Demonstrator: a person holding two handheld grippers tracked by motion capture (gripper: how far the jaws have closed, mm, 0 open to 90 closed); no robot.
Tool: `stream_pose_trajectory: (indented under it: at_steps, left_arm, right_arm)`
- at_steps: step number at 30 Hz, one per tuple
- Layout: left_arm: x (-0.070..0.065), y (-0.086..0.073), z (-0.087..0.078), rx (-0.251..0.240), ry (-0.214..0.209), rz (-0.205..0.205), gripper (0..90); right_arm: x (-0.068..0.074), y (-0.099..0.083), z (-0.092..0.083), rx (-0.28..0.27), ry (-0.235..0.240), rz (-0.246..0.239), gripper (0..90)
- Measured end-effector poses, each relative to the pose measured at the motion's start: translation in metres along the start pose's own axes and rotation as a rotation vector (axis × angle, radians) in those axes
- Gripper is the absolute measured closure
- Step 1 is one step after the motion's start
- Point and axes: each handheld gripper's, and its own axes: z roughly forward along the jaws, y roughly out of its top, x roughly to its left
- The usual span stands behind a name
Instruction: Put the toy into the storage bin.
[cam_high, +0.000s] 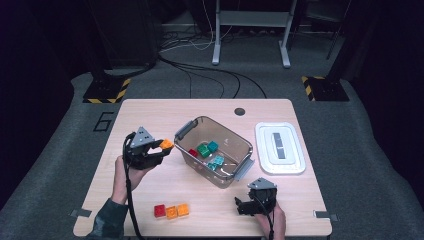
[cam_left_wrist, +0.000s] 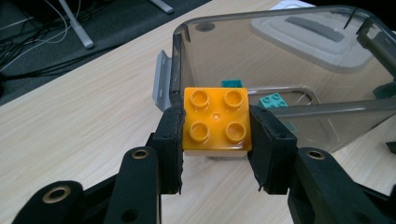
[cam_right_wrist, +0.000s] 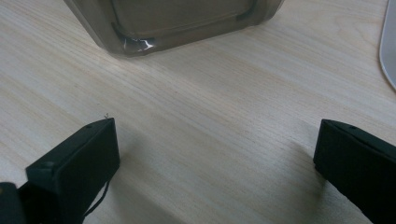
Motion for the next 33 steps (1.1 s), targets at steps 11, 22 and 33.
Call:
stream_pose_trajectory:
  at_steps: [11,22,33]
  left_arm:
    - [0.002,0.018,0.006,-0.007,0.004,0.015,58.7]
    - [0.003,0.033,0.014,-0.004,0.003,0.03,58.7]
    - [0.005,0.043,0.03,0.008,-0.003,0.029,58.7]
  right_arm:
    - [0.0,0.0,0.0,0.0,0.001,-0.001,0.0]
    - [0.0,0.0,0.0,0.0,0.001,0.0,0.0]
    - [0.0,0.0,0.0,0.0,0.001,0.0,0.0]
